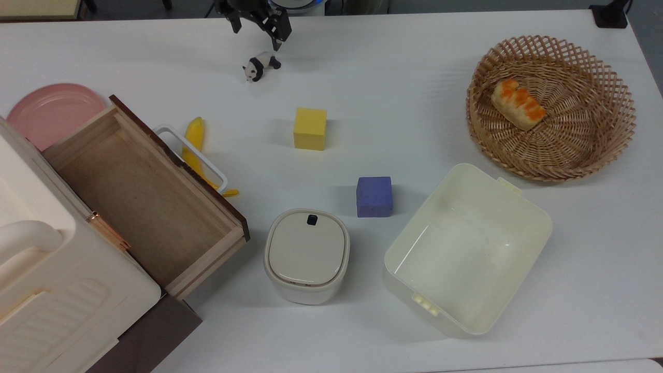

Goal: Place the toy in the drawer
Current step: 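Carry the panda toy across the table toward the open wooden drawer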

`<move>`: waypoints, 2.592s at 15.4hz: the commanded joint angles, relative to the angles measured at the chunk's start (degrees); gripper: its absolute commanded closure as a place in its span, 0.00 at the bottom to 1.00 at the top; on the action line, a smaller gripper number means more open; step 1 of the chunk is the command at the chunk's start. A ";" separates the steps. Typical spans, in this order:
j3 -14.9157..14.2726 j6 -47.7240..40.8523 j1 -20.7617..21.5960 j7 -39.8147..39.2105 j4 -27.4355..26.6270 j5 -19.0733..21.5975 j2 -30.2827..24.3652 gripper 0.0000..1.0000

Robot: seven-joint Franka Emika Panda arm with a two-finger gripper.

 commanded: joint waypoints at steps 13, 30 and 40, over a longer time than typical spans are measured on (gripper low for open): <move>0.75 12.62 -0.47 -2.78 -6.49 0.71 7.69 0.00; 0.75 12.54 -0.82 -5.68 -6.32 0.63 7.27 0.62; 0.67 -6.42 3.40 -6.30 7.37 -2.45 -1.08 0.62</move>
